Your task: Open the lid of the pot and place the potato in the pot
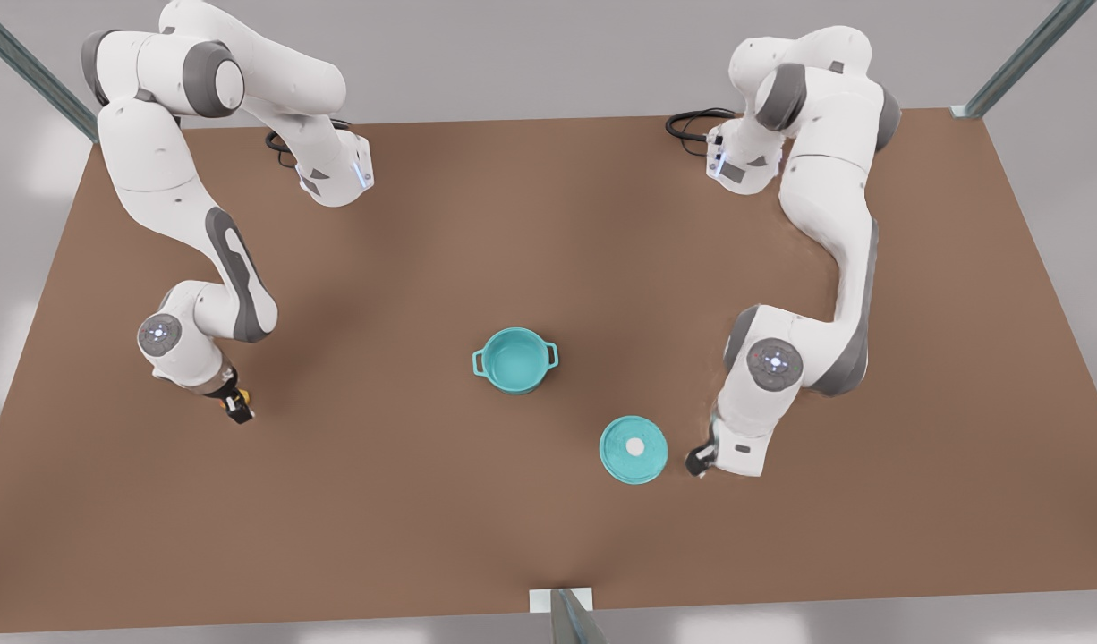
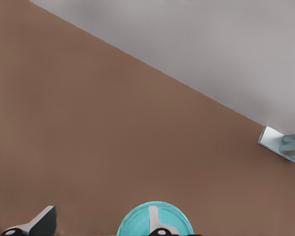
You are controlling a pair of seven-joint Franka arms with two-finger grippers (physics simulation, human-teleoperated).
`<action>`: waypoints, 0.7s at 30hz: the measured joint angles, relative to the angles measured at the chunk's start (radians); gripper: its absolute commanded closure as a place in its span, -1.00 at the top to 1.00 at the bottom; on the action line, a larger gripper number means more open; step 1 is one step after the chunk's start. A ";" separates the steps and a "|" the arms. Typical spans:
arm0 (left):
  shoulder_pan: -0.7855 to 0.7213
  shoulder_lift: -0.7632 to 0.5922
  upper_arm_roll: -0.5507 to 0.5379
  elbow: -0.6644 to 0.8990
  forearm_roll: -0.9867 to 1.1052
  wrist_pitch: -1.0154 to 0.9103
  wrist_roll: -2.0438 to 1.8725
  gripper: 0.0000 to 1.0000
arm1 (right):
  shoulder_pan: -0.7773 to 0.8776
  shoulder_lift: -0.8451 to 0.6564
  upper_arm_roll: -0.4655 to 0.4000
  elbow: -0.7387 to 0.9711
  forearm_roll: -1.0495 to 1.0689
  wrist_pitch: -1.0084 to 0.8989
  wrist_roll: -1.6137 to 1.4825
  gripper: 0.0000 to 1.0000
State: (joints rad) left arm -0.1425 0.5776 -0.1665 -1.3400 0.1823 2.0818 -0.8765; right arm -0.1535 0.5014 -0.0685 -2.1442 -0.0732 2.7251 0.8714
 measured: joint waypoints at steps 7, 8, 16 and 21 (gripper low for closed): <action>0.097 -0.373 0.023 -0.141 -0.111 -0.310 0.265 1.00 | -0.006 0.014 -0.005 0.010 -0.026 0.004 0.021 1.00; 0.092 -0.375 0.037 -0.139 -0.112 -0.340 0.295 1.00 | -0.007 0.014 -0.005 0.014 -0.027 0.004 0.023 1.00; 0.098 -0.379 0.051 -0.136 -0.123 -0.465 0.483 1.00 | -0.027 0.035 -0.007 0.037 -0.043 0.004 0.038 1.00; 0.097 -0.378 0.050 -0.137 -0.125 -0.489 0.564 1.00 | -0.028 0.044 -0.007 0.031 -0.052 0.007 0.044 1.00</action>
State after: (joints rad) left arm -0.0458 0.1994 -0.1163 -1.4775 0.0568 1.5924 -0.3124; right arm -0.1816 0.5452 -0.0752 -2.1129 -0.1257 2.7326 0.9158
